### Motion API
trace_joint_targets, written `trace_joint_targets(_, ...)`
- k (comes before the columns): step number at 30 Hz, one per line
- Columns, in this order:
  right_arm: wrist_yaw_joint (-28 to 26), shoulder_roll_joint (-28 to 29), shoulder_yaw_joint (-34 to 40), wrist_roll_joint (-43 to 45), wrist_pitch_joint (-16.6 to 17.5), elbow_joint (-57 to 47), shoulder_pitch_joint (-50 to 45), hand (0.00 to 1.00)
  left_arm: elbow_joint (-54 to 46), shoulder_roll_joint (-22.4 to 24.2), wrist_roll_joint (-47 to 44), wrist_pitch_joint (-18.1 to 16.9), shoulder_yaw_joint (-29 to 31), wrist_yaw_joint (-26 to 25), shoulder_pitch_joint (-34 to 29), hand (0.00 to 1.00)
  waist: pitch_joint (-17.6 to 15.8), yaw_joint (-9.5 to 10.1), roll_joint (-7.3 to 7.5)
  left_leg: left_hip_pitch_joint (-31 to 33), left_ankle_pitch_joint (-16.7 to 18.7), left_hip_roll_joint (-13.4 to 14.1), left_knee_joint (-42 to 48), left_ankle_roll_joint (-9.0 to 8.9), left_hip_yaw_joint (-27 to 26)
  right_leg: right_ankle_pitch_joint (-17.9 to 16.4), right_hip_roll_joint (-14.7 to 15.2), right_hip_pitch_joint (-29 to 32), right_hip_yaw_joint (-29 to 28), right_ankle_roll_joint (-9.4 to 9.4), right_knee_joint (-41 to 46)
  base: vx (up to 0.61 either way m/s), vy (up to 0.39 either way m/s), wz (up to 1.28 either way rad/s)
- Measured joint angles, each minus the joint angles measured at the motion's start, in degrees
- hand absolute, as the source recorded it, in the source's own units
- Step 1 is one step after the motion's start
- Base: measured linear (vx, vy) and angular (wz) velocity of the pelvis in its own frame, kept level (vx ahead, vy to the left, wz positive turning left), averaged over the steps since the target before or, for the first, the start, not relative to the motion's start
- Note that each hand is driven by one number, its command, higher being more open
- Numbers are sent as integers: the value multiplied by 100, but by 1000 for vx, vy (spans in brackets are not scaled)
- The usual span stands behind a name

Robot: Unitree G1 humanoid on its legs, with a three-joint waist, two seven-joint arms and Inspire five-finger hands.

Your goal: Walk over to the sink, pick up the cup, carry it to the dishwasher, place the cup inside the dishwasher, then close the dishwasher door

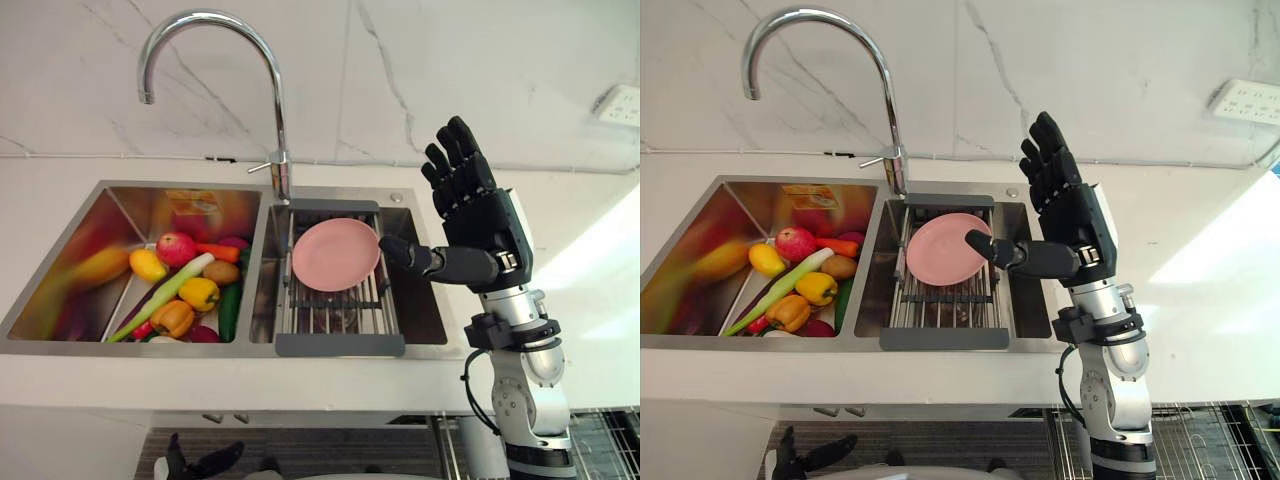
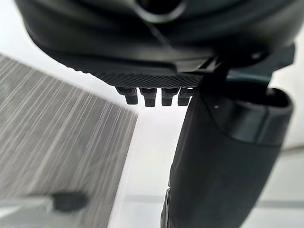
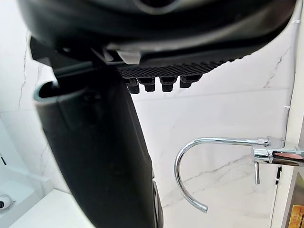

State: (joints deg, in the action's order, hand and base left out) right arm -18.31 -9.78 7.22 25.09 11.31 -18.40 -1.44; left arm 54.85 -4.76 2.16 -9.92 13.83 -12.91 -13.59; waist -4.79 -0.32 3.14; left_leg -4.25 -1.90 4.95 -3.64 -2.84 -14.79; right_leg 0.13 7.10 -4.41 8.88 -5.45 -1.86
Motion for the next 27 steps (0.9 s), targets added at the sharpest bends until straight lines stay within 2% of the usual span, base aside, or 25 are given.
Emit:
trace_joint_targets(1,189,22,4,-142,-1,-3,-42,100,112,-123,-83,208,-97,386,28,100,31,-79,28,-50,-27,-6,-107,-7,-25,0,0,5,0,-4,2,10,-1,-8)
trace_joint_targets(2,224,21,6,-201,-1,-3,-51,100,144,-136,-101,249,-110,456,39,100,42,-89,37,-63,-33,-8,-129,-7,-34,0,0,8,-1,-4,4,30,2,-9)
trace_joint_targets(4,446,-15,31,-688,-19,-18,-116,100,351,-279,-109,591,-220,977,117,100,99,-186,121,-75,-33,-2,-134,-12,-83,2,0,10,9,-10,24,37,1,-8)
trace_joint_targets(7,433,-295,56,-1123,-184,-95,-154,100,441,-447,-94,896,-268,1557,201,100,168,-274,212,-80,-31,-2,-135,-16,-75,12,0,5,70,-26,34,0,0,0)
trace_joint_targets(11,348,-687,-18,-2573,-160,-212,-141,100,579,-475,16,996,-297,1674,251,100,331,-270,199,-76,-38,0,-151,-23,-11,17,-3,-23,124,-32,32,-23,-17,8)
trace_joint_targets(13,111,-1207,-167,-3340,-137,-299,0,100,630,-484,154,1025,-300,1681,263,100,443,-268,186,-75,-54,6,-166,-31,9,18,-9,-29,135,-30,31,-44,-20,4)
trace_joint_targets(17,-446,-1746,-355,-4058,-38,-486,460,100,672,-518,252,1139,-351,1741,337,100,483,-274,172,-67,-93,29,-171,-40,37,28,-34,-29,147,-22,34,-70,-24,2)
trace_joint_targets(23,-1056,-1982,-811,-5401,63,-510,835,100,665,-545,229,1224,-423,1798,375,100,515,-258,159,50,-198,88,-174,-81,148,72,-95,43,245,42,47,-73,-23,8)
trace_joint_targets(27,-1167,-1988,-1203,-6157,147,-341,883,100,663,-554,231,1255,-425,1802,384,100,538,-235,140,77,-259,112,-175,-80,173,85,-119,63,269,61,45,-45,-13,3)
